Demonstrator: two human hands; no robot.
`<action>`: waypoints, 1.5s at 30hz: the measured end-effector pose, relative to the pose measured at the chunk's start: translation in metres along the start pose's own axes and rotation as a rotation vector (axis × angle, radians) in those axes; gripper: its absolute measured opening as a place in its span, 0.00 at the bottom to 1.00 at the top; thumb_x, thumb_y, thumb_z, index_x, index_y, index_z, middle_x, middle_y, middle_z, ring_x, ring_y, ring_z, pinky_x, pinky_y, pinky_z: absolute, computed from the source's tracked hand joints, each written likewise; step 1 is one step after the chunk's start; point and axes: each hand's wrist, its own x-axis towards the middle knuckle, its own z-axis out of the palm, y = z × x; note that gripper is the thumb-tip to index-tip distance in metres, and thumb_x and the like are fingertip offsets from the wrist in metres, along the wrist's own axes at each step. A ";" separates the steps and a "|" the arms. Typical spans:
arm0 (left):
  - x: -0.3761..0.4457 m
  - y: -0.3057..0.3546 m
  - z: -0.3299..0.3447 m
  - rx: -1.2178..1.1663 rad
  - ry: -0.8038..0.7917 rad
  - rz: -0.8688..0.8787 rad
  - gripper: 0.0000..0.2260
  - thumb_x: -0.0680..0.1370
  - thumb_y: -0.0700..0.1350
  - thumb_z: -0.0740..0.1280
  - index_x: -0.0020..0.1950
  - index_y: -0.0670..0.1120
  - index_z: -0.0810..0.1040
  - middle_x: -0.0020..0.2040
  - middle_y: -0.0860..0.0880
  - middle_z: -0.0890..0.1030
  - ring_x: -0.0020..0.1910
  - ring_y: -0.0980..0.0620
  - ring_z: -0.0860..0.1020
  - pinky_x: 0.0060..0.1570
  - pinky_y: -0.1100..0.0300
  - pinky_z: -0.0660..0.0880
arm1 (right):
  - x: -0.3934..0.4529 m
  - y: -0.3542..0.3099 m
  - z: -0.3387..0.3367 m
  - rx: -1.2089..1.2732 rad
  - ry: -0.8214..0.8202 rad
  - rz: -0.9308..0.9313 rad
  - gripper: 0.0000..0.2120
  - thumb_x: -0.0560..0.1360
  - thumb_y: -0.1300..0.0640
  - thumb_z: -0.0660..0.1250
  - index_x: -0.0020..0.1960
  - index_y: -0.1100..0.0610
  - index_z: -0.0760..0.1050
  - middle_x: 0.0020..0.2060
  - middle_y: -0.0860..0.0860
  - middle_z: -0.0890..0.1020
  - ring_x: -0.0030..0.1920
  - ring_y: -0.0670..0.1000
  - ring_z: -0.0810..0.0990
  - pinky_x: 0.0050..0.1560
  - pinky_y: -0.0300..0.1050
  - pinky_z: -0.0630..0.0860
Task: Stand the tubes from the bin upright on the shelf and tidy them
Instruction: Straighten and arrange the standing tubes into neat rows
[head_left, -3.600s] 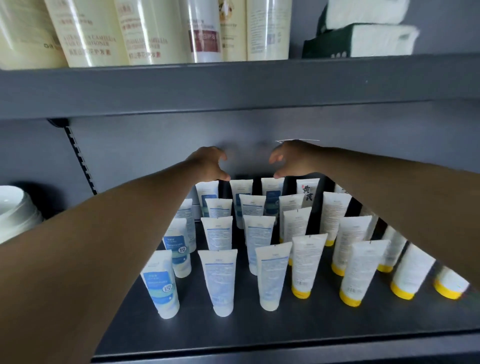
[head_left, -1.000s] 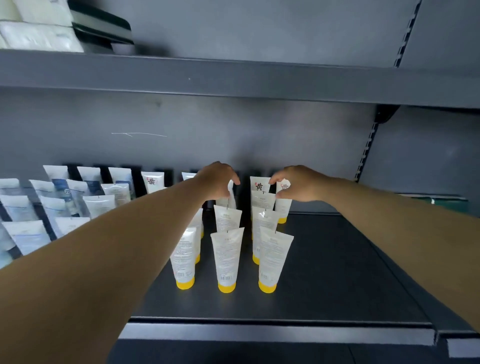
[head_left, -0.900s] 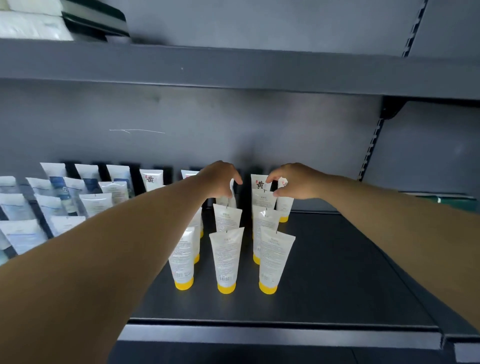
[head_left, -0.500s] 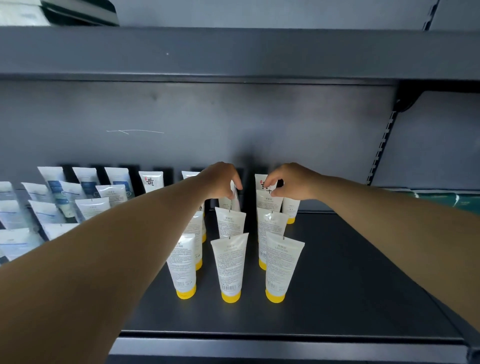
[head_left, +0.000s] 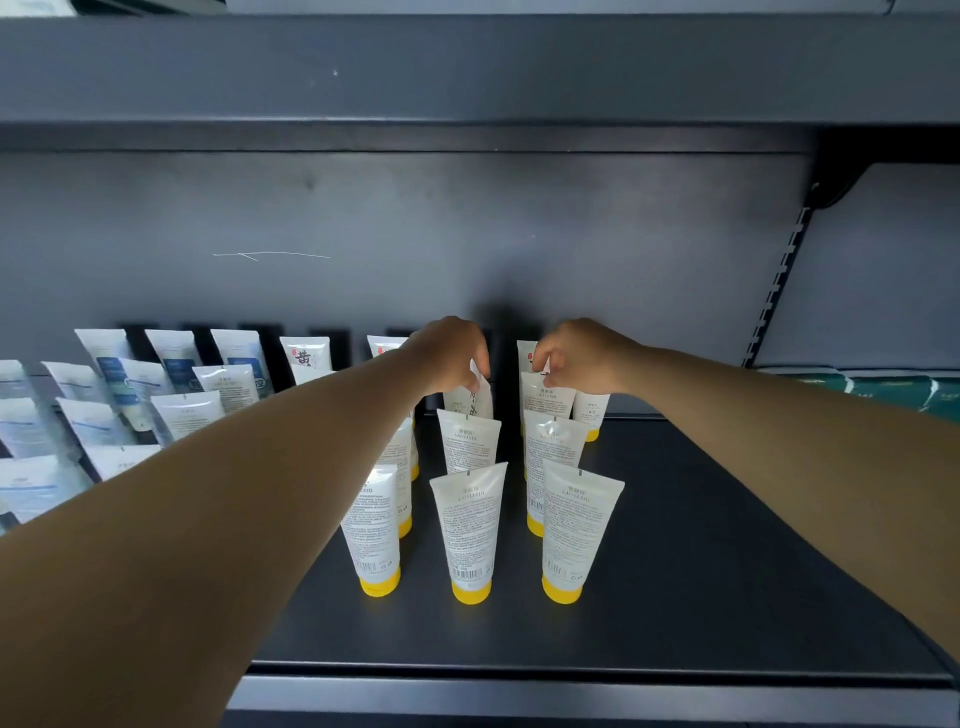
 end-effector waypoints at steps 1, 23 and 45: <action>0.000 0.001 0.000 0.025 0.007 0.005 0.12 0.72 0.46 0.73 0.54 0.51 0.83 0.57 0.48 0.79 0.56 0.47 0.76 0.55 0.55 0.73 | 0.000 0.000 0.000 -0.002 0.009 0.003 0.11 0.74 0.60 0.69 0.56 0.57 0.79 0.45 0.48 0.75 0.46 0.45 0.71 0.43 0.36 0.64; 0.013 0.006 0.008 0.165 -0.011 0.015 0.12 0.75 0.47 0.70 0.58 0.47 0.81 0.57 0.46 0.81 0.57 0.44 0.78 0.55 0.52 0.76 | -0.008 0.027 -0.011 -0.021 -0.069 0.057 0.05 0.73 0.62 0.70 0.48 0.60 0.82 0.40 0.45 0.77 0.46 0.48 0.75 0.38 0.33 0.65; 0.012 0.011 0.007 0.202 -0.048 -0.010 0.13 0.76 0.47 0.69 0.59 0.47 0.80 0.58 0.45 0.80 0.58 0.44 0.77 0.54 0.52 0.76 | -0.018 0.060 -0.015 -0.044 -0.040 0.173 0.08 0.72 0.64 0.71 0.50 0.59 0.83 0.49 0.52 0.84 0.48 0.50 0.80 0.49 0.41 0.74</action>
